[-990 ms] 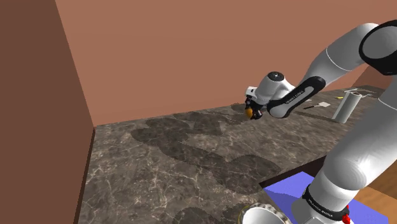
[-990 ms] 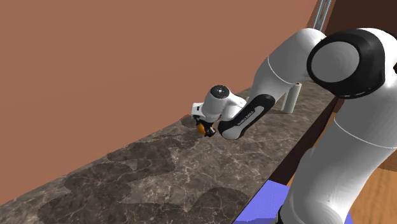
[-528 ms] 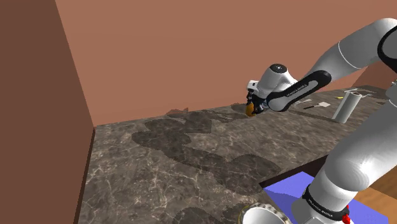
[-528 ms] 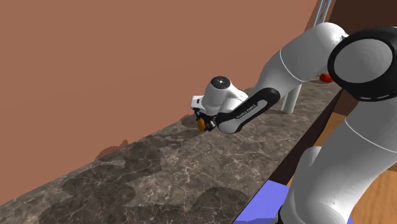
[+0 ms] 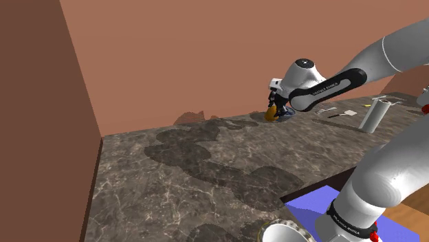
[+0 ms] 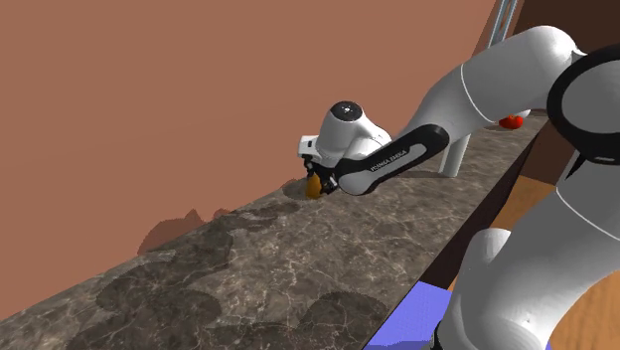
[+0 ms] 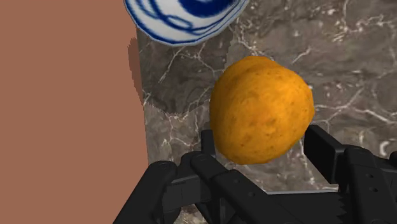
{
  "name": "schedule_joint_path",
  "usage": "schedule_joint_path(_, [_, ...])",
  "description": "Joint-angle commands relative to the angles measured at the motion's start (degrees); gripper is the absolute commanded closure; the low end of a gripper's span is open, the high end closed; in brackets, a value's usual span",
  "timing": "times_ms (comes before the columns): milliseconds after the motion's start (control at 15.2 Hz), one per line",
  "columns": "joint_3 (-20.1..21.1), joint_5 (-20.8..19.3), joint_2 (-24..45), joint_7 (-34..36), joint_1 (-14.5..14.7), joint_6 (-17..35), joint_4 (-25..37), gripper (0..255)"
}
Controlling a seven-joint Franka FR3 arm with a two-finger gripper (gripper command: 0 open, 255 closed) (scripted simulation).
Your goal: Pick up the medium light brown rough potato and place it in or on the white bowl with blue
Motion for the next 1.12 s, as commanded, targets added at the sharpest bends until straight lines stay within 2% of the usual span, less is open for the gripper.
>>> schedule_joint_path(0, [0.0,1.0,-1.1,-1.0,0.5,-1.9,0.8,255])
schedule_joint_path(462, [0.3,3.5,-4.4,-3.5,1.7,-7.7,3.4,255])
schedule_joint_path(792, [-7.3,9.7,2.8,-13.8,3.6,-4.8,10.1,255])
schedule_joint_path(1056, [-13.5,19.0,9.6,-24.5,6.0,-3.2,16.3,255])
